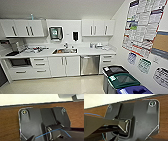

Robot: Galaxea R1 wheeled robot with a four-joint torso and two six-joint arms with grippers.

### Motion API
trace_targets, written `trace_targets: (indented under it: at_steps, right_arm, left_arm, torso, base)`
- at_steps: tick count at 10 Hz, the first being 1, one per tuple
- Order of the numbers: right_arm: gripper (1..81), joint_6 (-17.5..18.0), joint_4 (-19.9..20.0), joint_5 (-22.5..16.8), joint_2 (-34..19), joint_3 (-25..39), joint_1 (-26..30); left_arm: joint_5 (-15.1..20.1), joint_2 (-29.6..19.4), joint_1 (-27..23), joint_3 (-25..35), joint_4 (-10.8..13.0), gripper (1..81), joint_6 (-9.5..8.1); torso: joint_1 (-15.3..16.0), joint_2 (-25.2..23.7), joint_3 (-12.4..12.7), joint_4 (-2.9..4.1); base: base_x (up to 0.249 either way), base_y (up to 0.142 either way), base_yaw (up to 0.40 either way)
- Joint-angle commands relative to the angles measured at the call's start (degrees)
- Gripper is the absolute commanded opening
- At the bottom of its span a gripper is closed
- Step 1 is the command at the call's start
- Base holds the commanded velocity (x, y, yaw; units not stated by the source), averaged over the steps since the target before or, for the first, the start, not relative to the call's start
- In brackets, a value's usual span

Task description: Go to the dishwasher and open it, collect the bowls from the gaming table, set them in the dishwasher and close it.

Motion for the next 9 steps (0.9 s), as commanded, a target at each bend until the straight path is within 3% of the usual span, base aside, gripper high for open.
trace_targets:
  at_steps: [1,9]
  right_arm:
    - [81.1,-0.32,-0.53,-2.69,-1.18,0.63,2.98]
    - [81.1,-0.32,-0.53,-2.60,-1.09,0.55,2.97]
  left_arm:
    - [2.79,-1.12,-3.50,0.64,-0.14,81.1,0.58]
    - [2.71,-1.03,-3.50,0.64,-0.14,81.1,0.58]
  torso:
    - [0.00,0.00,0.00,0.00]
    - [0.00,0.00,0.00,0.00]
  base:
    - [0.094,0.000,0.000]
    - [0.094,0.000,0.000]
